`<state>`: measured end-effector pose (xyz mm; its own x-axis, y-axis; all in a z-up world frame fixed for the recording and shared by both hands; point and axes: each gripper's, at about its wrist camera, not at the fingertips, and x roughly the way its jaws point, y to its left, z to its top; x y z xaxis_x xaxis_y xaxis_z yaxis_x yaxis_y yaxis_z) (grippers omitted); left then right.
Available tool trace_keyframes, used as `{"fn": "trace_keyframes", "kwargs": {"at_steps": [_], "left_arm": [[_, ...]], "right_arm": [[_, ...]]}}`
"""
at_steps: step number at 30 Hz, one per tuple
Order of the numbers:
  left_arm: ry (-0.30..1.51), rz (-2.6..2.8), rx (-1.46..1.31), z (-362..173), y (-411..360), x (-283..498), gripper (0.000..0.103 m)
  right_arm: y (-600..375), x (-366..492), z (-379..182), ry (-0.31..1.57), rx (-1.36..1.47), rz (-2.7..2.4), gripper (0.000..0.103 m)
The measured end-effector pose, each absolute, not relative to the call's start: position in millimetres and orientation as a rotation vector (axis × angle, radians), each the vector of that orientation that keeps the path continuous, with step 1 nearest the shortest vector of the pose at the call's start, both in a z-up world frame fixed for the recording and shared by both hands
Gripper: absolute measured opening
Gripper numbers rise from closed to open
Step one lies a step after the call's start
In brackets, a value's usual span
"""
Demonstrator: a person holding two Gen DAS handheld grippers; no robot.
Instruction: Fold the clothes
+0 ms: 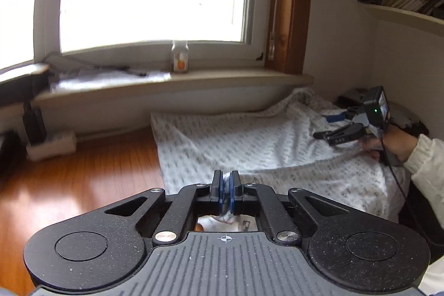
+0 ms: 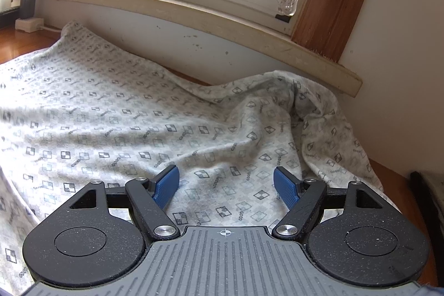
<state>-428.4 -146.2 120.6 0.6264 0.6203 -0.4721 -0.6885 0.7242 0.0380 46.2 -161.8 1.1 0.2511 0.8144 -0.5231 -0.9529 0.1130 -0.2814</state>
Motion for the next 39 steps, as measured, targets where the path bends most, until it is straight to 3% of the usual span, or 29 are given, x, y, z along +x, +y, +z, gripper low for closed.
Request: {"fn": "trace_keyframes", "kwargs": {"at_steps": [2, 7, 10, 12, 18, 23, 30, 31, 32, 34, 39], "left_arm": [[0.58, 0.794, -0.105, 117, -123, -413, 0.0], [0.771, 0.799, -0.182, 67, -77, -390, 0.001], [0.69, 0.818, -0.212, 71, -75, -385, 0.013], [0.627, 0.819, -0.219, 78, -73, -375, 0.031], [0.535, 0.73, -0.202, 82, -54, -305, 0.06], [0.509, 0.649, -0.226, 65, -24, -238, 0.07], [0.499, 0.576, -0.272, 31, 13, -197, 0.07], [0.495, 0.571, -0.275, 29, 17, -197, 0.07], [0.489, 0.564, -0.274, 26, 19, -197, 0.071], [0.473, 0.551, -0.274, 23, 23, -200, 0.074], [0.431, 0.502, -0.335, 22, 30, -210, 0.076]], "right_arm": [[-162, 47, 1, 0.269, -0.631, 1.32, 0.074], [-164, 46, 3, 0.268, -0.623, 1.325, 0.074], [-175, 49, 9, 0.248, -0.586, 1.316, 0.073], [-191, 63, 23, 0.243, -0.544, 1.312, 0.072], [-238, 118, 59, 0.258, -0.436, 1.259, 0.065], [-265, 188, 54, 0.46, -0.416, 1.209, 0.066], [-258, 205, 33, 0.631, -0.421, 1.235, 0.069], [-257, 207, 33, 0.653, -0.415, 1.245, 0.059], [-256, 207, 34, 0.669, -0.411, 1.259, 0.034], [-256, 205, 44, 0.669, -0.406, 1.282, 0.007], [-255, 195, 102, 0.537, -0.365, 1.212, 0.006]]}}
